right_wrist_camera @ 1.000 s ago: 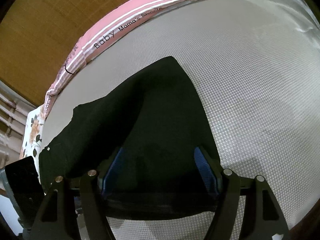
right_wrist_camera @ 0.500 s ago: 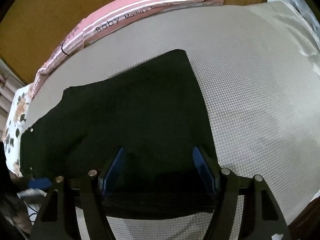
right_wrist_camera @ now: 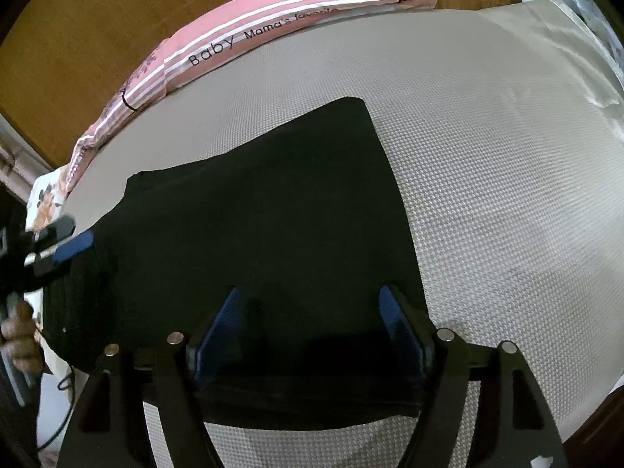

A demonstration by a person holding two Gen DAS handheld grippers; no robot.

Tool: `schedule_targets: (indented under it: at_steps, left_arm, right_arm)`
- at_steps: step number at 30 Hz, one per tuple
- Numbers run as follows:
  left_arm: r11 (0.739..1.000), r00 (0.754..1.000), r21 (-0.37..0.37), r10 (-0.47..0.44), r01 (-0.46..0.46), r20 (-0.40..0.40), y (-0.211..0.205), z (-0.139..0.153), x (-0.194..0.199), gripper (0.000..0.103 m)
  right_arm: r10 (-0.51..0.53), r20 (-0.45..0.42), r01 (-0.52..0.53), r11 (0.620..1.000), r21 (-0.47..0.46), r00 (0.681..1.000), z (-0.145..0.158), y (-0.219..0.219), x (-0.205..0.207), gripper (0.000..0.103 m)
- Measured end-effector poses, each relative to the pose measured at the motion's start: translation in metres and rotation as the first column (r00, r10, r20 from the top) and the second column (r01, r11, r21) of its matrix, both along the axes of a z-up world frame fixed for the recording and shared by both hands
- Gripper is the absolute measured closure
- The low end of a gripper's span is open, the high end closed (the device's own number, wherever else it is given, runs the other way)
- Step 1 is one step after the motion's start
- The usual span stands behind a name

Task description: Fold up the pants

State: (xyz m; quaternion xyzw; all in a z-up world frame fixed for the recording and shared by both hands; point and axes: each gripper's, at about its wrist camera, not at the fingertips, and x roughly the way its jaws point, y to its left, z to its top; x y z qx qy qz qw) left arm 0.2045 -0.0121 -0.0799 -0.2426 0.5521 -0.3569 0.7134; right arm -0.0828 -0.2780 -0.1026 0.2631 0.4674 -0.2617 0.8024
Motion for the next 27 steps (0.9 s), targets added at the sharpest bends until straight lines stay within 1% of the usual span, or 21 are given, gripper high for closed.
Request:
schedule_targets:
  at_steps: [2, 4, 6, 7, 8, 9, 10, 11, 12, 13, 14, 15, 16, 17, 18, 19, 20, 22, 24, 26, 27]
  left_arm:
    - [1.000, 0.999, 0.004, -0.020, 0.020, -0.038, -0.005, -0.006, 0.011, 0.058]
    - [0.999, 0.994, 0.021, -0.036, 0.038, -0.108, -0.012, -0.019, 0.022, 0.058]
    - [0.999, 0.988, 0.029, -0.038, 0.042, -0.149, -0.019, -0.027, 0.025, 0.060]
    - [0.999, 0.987, 0.023, -0.033, 0.037, -0.155, -0.021, -0.029, 0.026, 0.073]
    - [0.999, 0.991, 0.040, -0.022, 0.028, -0.132, -0.024, -0.026, 0.024, 0.090]
    - [0.997, 0.996, 0.073, -0.021, 0.028, -0.090, -0.027, -0.021, 0.022, 0.093]
    - [0.994, 0.999, 0.103, -0.026, 0.028, -0.026, -0.031, -0.012, 0.017, 0.095]
    - [0.992, 0.998, 0.124, -0.036, 0.029, 0.057, -0.034, -0.001, 0.009, 0.095]
    - [0.990, 0.986, 0.138, -0.051, 0.029, 0.159, -0.038, 0.012, 0.000, 0.095]
    - [0.987, 0.959, 0.156, -0.069, 0.026, 0.275, -0.042, 0.028, -0.013, 0.095]
    - [0.985, 0.923, 0.171, -0.095, 0.032, 0.374, -0.048, 0.039, -0.024, 0.095]
    - [0.982, 0.886, 0.184, -0.119, 0.039, 0.447, -0.051, 0.049, -0.036, 0.095]
    - [0.979, 0.850, 0.200, -0.145, 0.047, 0.507, -0.055, 0.055, -0.048, 0.095]
    - [0.973, 0.821, 0.225, -0.167, 0.048, 0.546, -0.059, 0.058, -0.055, 0.095]
    - [0.965, 0.809, 0.260, -0.182, 0.037, 0.559, -0.063, 0.057, -0.056, 0.095]
    - [0.952, 0.817, 0.305, -0.195, 0.025, 0.542, -0.065, 0.051, -0.053, 0.095]
    - [0.945, 0.840, 0.327, -0.193, 0.020, 0.506, -0.064, 0.041, -0.046, 0.093]
    - [0.936, 0.914, 0.352, -0.142, -0.001, 0.380, -0.053, 0.013, -0.024, 0.091]
    - [0.929, 0.941, 0.365, -0.076, -0.054, 0.330, -0.043, -0.001, -0.014, 0.087]
    - [0.923, 0.954, 0.369, -0.007, -0.109, 0.299, -0.028, -0.009, -0.006, 0.084]
    - [0.918, 0.955, 0.373, 0.023, -0.137, 0.295, -0.021, -0.010, -0.005, 0.083]
  right_arm:
    - [0.002, 0.002, -0.002, 1.000, -0.001, 1.000, 0.000, 0.000, 0.000, 0.030]
    - [0.003, 0.003, -0.003, 1.000, 0.000, 1.000, 0.001, 0.000, 0.001, 0.029]
    - [0.005, 0.003, -0.005, 1.000, -0.001, 1.000, 0.000, 0.001, 0.001, 0.028]
    - [0.004, 0.004, -0.004, 1.000, 0.000, 1.000, 0.000, 0.000, 0.001, 0.028]
    - [0.003, 0.005, -0.003, 1.000, 0.001, 1.000, 0.000, 0.001, 0.001, 0.028]
    - [0.003, 0.005, -0.003, 1.000, 0.000, 1.000, 0.000, 0.001, 0.002, 0.028]
    - [0.003, 0.005, -0.003, 1.000, -0.001, 1.000, 0.000, 0.001, 0.002, 0.028]
    - [0.004, 0.005, -0.004, 1.000, -0.001, 1.000, 0.000, 0.001, 0.002, 0.028]
    - [0.007, 0.005, -0.007, 1.000, -0.001, 1.000, 0.000, 0.001, 0.002, 0.028]
    - [0.008, 0.004, -0.008, 1.000, -0.002, 1.000, 0.000, 0.002, 0.003, 0.028]
    - [0.010, 0.004, -0.010, 1.000, -0.004, 1.000, 0.000, 0.002, 0.003, 0.027]
    - [0.010, 0.004, -0.010, 1.000, -0.005, 1.000, 0.000, 0.002, 0.002, 0.027]
    - [0.011, 0.004, -0.011, 1.000, -0.006, 1.000, 0.001, 0.001, 0.002, 0.027]
    - [0.012, 0.003, -0.012, 1.000, -0.007, 1.000, 0.000, 0.002, 0.003, 0.027]
    - [0.013, 0.001, -0.013, 1.000, -0.008, 1.000, 0.000, 0.002, 0.003, 0.027]
    - [0.014, 0.000, -0.014, 1.000, -0.009, 1.000, 0.000, 0.002, 0.003, 0.026]
    - [0.015, -0.002, -0.015, 1.000, -0.012, 1.000, 0.000, 0.003, 0.004, 0.026]
    - [0.017, -0.006, -0.017, 1.000, -0.015, 1.000, 0.000, 0.003, 0.005, 0.026]
    - [0.022, -0.008, -0.022, 1.000, -0.017, 1.000, 0.000, 0.004, 0.005, 0.026]
    - [0.024, -0.007, -0.024, 1.000, -0.019, 1.000, 0.000, 0.004, 0.005, 0.026]
    - [0.026, -0.008, -0.026, 0.999, -0.019, 1.000, -0.001, 0.004, 0.006, 0.026]
